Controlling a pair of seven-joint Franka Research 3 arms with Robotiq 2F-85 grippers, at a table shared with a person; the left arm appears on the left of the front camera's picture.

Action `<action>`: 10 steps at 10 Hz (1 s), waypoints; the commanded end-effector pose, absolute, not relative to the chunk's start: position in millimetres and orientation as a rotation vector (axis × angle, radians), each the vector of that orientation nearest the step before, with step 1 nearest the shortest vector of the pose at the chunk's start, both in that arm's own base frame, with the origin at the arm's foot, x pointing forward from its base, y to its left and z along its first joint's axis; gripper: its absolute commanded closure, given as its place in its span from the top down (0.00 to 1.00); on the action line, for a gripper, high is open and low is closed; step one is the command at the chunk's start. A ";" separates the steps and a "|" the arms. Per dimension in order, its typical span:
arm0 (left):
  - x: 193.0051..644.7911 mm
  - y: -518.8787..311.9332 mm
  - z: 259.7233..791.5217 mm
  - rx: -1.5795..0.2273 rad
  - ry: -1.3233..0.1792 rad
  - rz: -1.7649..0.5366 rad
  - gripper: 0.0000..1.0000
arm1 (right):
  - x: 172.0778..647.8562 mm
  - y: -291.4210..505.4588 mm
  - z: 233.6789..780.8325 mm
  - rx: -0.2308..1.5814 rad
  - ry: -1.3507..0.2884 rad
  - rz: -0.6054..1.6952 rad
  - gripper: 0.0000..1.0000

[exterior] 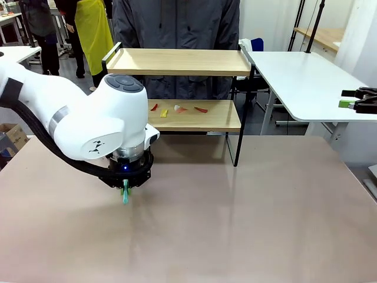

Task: Clean the shelf.
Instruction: Clean the specific section of the Shelf indicated by the human with the Duster.

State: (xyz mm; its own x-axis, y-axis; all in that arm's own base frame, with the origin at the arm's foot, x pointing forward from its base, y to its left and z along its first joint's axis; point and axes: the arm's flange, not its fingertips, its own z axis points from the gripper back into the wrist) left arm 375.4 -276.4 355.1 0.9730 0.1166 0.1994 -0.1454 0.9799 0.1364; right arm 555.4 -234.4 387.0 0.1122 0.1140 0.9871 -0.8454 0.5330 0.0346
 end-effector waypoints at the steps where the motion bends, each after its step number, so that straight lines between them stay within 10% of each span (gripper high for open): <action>1: 361.1 -264.6 372.3 0.115 -0.266 0.033 0.13 | 555.8 -232.9 389.4 0.727 -1.265 0.808 1.00; 10: 307.9 -216.0 408.0 -0.021 -0.284 -0.473 0.13 | 555.8 -232.9 389.4 0.727 -1.265 0.808 1.00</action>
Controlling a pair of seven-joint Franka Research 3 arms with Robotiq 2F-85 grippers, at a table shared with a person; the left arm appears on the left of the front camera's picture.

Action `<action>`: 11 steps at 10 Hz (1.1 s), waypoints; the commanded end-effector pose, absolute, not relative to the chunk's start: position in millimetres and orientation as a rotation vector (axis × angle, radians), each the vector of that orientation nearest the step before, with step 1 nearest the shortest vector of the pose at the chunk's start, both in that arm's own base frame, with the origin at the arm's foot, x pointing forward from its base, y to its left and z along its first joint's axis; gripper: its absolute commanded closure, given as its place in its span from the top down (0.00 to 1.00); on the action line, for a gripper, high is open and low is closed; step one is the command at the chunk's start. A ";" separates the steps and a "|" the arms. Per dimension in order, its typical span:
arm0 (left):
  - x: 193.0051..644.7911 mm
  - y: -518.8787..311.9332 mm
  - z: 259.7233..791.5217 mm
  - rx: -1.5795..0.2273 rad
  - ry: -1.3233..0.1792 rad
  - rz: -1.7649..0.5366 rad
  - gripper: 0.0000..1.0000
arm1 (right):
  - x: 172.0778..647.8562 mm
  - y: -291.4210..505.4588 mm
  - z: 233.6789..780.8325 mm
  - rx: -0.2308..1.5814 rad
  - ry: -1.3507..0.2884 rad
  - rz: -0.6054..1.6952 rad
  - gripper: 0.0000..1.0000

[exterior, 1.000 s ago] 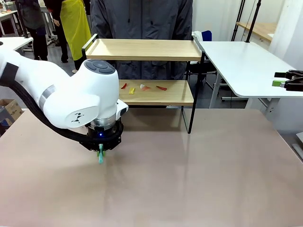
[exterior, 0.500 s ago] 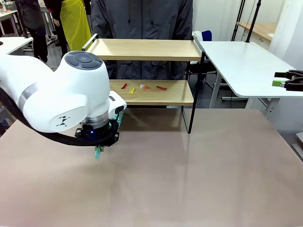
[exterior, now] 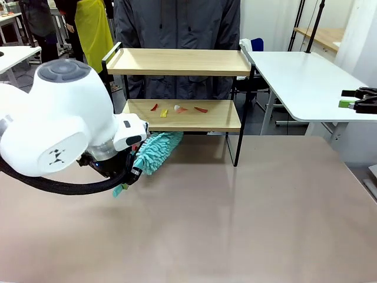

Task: Clean the shelf.
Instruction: Clean the specific section of the Shelf indicated by the human with the Duster.

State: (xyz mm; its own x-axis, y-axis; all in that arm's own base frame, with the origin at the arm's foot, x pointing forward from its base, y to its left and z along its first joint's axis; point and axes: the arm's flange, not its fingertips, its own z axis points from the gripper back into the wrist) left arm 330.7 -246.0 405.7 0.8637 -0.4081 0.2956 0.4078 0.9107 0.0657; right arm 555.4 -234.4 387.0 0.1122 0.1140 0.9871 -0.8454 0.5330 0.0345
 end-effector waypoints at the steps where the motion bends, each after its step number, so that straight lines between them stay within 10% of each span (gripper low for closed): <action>1: 302.7 -213.0 411.3 -0.017 -0.281 -0.548 0.13 | 555.8 -232.9 389.4 0.727 -1.265 0.808 1.00; 11: 214.2 -132.5 532.8 0.065 -0.032 -1.054 0.13 | 555.8 -232.9 389.4 0.727 -1.265 0.808 1.00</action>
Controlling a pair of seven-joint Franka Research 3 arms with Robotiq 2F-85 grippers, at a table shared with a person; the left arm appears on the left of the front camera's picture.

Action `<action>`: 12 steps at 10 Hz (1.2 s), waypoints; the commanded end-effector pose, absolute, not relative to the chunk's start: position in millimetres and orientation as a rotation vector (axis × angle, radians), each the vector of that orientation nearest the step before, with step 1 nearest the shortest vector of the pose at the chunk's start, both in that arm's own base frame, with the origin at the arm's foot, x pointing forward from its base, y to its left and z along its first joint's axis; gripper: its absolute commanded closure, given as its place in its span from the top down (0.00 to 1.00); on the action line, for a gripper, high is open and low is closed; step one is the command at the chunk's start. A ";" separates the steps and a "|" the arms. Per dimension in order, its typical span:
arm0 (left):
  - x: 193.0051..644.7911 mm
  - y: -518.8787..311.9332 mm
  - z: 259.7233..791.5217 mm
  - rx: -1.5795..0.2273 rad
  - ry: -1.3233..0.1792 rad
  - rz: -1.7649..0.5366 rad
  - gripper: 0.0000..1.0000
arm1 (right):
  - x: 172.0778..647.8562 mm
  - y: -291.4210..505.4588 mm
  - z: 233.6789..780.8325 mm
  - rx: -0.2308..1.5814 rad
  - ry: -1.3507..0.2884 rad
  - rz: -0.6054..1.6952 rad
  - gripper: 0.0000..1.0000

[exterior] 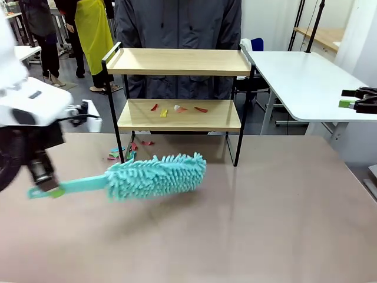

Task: Clean the shelf.
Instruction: Clean the specific section of the Shelf indicated by the human with the Duster.

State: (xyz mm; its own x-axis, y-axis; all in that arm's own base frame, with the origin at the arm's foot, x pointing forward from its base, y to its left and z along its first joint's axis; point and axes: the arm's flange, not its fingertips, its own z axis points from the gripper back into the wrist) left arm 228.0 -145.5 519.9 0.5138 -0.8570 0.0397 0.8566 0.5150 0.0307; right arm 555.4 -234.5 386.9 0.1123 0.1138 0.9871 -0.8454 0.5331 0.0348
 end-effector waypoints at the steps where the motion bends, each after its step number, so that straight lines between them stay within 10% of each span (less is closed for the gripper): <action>1: 205.6 -134.8 551.5 0.117 0.028 -1.074 0.13 | 555.8 -232.9 389.4 0.727 -1.265 0.808 1.00; 12: 193.4 -146.8 580.2 0.187 0.093 -1.053 0.13 | 555.8 -232.9 389.4 0.727 -1.265 0.808 1.00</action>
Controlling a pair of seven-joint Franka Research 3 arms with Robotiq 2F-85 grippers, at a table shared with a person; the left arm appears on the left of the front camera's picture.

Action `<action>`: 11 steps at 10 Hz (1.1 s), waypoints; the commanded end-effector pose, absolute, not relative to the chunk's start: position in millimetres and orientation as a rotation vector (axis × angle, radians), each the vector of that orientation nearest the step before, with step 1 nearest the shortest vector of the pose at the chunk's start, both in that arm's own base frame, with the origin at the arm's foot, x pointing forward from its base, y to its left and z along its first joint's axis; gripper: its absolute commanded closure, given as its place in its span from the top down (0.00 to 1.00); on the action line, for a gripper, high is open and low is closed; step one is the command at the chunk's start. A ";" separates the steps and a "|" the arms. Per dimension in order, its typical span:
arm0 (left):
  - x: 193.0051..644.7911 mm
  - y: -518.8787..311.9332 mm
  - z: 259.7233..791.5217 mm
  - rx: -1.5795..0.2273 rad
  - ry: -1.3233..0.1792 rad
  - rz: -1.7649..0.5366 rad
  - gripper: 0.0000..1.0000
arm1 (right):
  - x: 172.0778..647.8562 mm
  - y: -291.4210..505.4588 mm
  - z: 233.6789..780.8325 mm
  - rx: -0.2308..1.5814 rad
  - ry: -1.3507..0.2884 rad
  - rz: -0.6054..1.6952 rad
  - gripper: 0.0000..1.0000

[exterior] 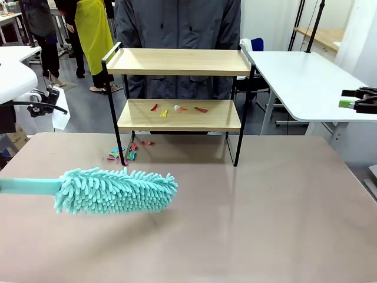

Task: Clean the shelf.
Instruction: Clean the specific section of the Shelf indicated by the human with the Duster.

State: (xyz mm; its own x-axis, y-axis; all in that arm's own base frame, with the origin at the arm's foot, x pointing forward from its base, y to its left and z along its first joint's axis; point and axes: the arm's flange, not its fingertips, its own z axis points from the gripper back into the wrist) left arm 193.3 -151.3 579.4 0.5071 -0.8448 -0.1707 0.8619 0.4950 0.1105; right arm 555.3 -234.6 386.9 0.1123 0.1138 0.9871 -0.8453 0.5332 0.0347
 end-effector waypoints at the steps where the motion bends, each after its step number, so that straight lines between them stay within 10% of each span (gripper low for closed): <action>1: 193.4 -146.8 580.2 0.187 0.093 -1.053 0.13 | 555.8 -232.9 389.4 0.727 -1.265 0.808 1.00; 11: 193.4 -146.8 580.2 0.187 0.093 -1.053 0.13 | 555.8 -232.9 389.4 0.727 -1.265 0.808 1.00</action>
